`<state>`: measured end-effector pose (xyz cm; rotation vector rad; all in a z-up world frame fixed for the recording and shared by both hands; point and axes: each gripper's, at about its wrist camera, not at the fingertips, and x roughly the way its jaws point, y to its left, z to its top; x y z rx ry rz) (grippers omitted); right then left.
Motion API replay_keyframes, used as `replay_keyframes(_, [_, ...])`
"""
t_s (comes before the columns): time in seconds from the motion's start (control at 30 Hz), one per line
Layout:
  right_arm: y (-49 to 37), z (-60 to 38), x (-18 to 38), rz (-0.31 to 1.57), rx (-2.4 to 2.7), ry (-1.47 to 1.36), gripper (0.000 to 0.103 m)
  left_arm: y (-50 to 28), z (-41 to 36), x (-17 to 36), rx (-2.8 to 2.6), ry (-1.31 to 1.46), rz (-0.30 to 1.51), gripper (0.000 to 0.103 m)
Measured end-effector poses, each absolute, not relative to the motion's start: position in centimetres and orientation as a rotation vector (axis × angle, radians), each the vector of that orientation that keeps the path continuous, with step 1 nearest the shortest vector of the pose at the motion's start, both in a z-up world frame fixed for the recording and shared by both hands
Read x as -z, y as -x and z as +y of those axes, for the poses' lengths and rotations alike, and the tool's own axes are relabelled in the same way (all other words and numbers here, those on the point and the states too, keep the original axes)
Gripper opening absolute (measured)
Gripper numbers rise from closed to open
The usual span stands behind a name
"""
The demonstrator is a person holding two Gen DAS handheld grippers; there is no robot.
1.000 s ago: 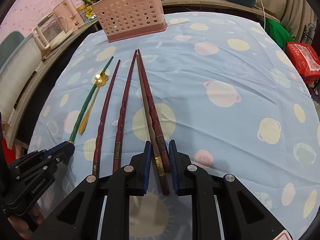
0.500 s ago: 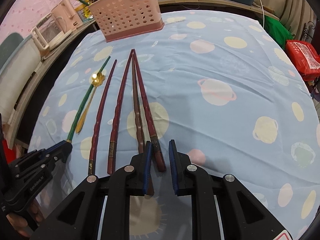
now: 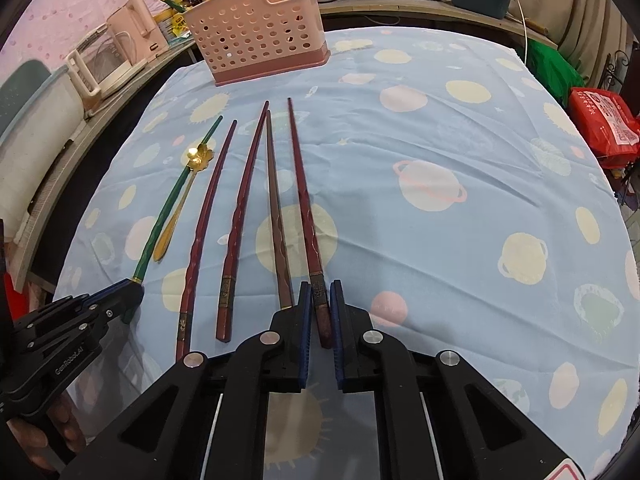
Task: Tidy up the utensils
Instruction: 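Close the left tool on the green chopstick while the right tool grasps a dark-red chopstick, then lift both held chopsticks and carry them up to the pink basket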
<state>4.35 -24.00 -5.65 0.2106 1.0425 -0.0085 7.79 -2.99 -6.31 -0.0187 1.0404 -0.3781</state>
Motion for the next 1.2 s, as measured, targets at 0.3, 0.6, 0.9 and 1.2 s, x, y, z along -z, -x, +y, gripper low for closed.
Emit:
replay_keyframes(0.3, [-2.8, -24.5, 2.9, 0.979, -0.003, -0.238, 0.008, -6.3, -2.2, 5.4, 0.392, 0.040, 1.045, 0.007])
replay_keyframes(0.6, [-1.0, -25.5, -1.6, 0.875, -0.013, -0.274, 0.007, -5.1, -1.0, 1.5, 0.406, 0.078, 0.967, 0.008])
replay_keyframes(0.9, [-0.5, -26.6, -6.9, 0.746, -0.029, -0.301, 0.007, -5.5, 0.2, -4.3, 0.408, 0.108, 0.850, 0.007])
replay_keyframes(1.2, [-2.6, -27.3, -11.6, 0.643, -0.034, -0.284, 0.007, -8.3, 0.0, -10.0, 0.387, 0.086, 0.720, 0.007])
